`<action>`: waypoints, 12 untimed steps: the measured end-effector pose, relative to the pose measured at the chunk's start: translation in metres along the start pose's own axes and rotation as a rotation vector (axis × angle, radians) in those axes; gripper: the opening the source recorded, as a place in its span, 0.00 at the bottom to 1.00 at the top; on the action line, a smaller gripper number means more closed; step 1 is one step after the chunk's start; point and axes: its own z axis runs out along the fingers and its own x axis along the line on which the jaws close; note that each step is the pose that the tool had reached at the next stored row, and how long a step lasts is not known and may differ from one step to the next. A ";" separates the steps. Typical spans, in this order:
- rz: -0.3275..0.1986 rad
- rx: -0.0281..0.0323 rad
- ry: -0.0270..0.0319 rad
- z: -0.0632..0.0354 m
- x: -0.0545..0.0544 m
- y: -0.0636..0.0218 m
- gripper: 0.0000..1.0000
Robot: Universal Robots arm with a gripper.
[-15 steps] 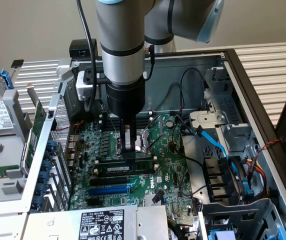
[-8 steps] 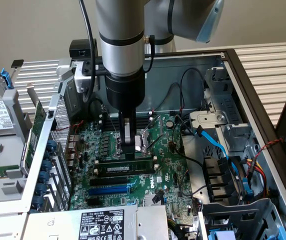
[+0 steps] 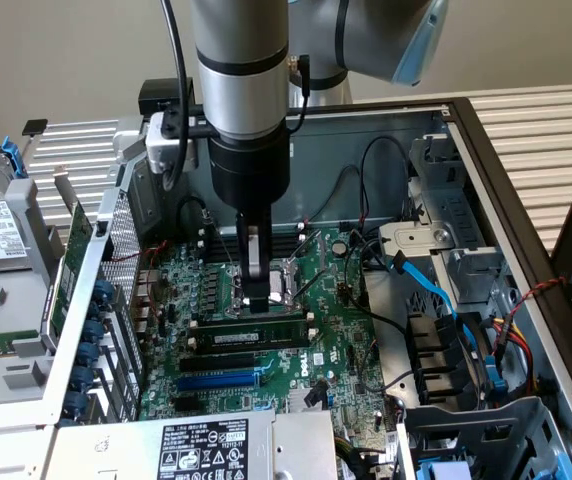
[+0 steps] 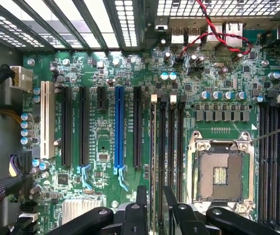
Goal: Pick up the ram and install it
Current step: 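Press down the ram until it locks into place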
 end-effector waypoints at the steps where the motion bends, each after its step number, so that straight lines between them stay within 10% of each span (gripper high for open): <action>1: 0.000 -0.0001 0.0000 -0.0007 0.000 0.0001 0.27; 12: 0.000 -0.0050 0.0020 0.0023 0.000 0.0056 0.11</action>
